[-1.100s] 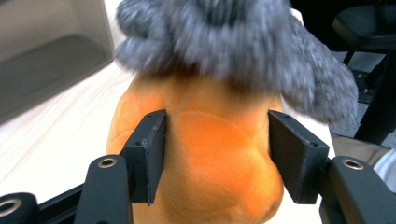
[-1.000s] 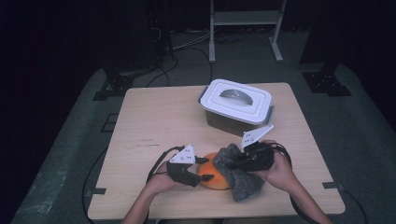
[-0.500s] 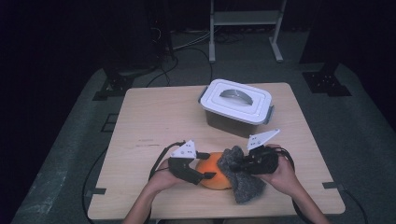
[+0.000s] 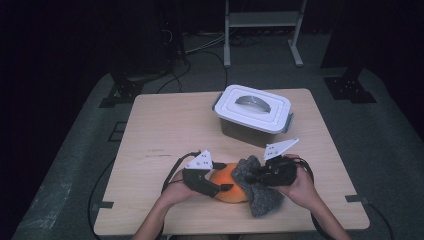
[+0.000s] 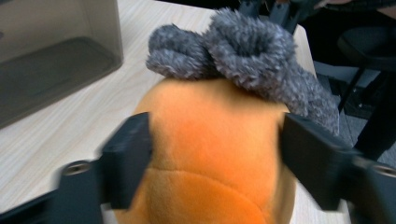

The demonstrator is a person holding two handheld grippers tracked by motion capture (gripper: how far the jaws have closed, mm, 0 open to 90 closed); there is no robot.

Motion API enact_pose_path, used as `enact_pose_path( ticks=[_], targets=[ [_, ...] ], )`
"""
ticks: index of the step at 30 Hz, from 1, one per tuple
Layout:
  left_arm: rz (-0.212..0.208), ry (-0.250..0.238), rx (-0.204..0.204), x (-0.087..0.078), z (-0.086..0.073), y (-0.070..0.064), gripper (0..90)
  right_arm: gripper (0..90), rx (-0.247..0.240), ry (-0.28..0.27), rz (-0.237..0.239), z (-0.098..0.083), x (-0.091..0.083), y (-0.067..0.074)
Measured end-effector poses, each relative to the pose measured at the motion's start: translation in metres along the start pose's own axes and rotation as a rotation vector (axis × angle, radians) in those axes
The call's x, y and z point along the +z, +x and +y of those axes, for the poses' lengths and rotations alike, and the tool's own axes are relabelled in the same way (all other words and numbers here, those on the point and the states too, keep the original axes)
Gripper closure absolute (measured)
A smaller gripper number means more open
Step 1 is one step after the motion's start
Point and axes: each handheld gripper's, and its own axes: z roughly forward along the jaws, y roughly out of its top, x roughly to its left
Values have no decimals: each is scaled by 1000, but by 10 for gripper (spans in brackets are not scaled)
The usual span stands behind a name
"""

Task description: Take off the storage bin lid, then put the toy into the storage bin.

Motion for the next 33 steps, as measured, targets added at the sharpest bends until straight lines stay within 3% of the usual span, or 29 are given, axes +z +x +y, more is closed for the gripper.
enact_pose_path(
  ticks=[2,4,9,12,18,22,25,33],
  targets=[
    [-3,10,-15,-1,-4,1,461,765,2,-8,4,-1,1,0],
    [-9,8,-24,-4,-7,4,483,766,4,-21,12,-2,1,0],
    [-28,-13,-55,-13,-18,10,482,766,40,-52,29,-20,1,-2],
    [-31,-12,-48,-12,-17,9,475,766,70,-57,29,-28,-2,-5],
    [-43,-30,-71,-13,-20,12,470,766,56,-51,18,-23,-4,-5],
    [-48,-37,-69,-12,-21,13,469,768,38,-91,27,-16,-7,-2],
    [-49,-26,-68,-13,-21,13,471,768,12,-89,20,-10,-6,3],
    [-64,-17,-66,-19,-26,17,477,772,44,-64,17,-25,0,0]
  ],
)
